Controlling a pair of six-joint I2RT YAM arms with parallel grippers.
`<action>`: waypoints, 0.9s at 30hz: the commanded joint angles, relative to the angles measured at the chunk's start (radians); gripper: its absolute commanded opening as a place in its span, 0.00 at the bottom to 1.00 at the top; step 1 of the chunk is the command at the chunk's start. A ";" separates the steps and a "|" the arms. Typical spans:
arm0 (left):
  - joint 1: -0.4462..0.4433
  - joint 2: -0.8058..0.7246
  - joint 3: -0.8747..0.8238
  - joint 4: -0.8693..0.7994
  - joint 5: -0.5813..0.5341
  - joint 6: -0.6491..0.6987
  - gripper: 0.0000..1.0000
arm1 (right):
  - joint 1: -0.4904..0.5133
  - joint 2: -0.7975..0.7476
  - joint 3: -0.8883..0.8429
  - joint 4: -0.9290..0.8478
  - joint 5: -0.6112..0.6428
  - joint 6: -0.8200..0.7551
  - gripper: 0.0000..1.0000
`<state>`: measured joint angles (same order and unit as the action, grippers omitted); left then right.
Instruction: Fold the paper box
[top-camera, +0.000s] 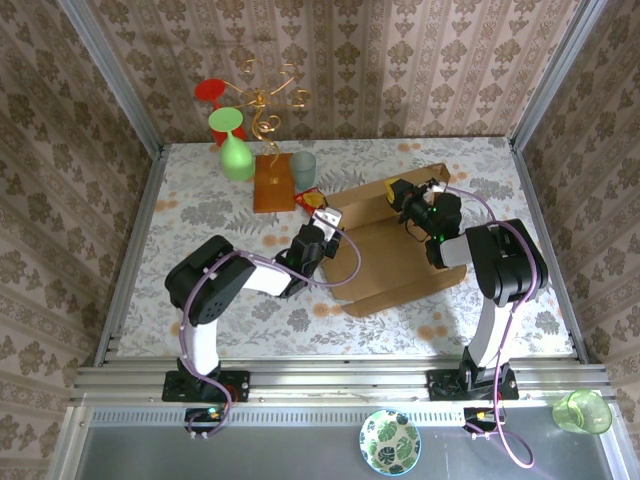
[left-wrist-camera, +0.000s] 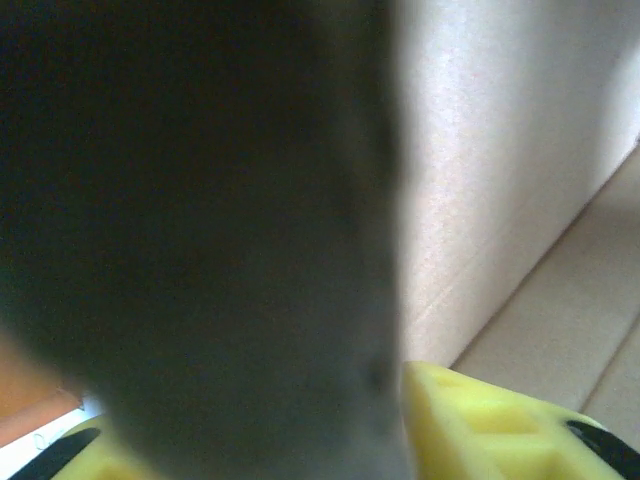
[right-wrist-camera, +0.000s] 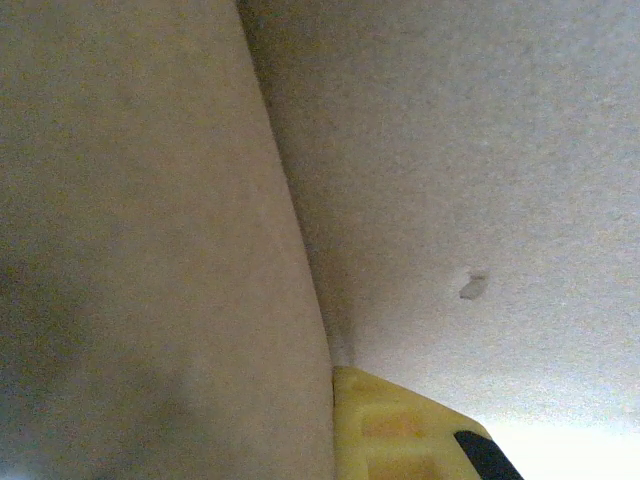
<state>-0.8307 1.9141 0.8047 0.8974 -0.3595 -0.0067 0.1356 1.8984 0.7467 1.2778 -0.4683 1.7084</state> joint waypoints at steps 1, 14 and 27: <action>-0.026 0.021 0.055 -0.023 -0.087 0.009 0.38 | 0.021 -0.001 -0.017 0.020 -0.012 0.026 0.00; -0.049 0.061 0.144 -0.139 -0.274 0.012 0.00 | 0.055 -0.018 0.000 -0.023 0.029 0.033 0.00; -0.024 0.023 0.102 -0.121 -0.281 0.024 0.00 | 0.086 -0.150 -0.014 -0.213 0.122 0.020 0.30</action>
<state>-0.8631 1.9556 0.9234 0.7700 -0.6796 -0.0181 0.1917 1.8355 0.7441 1.1816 -0.3531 1.7420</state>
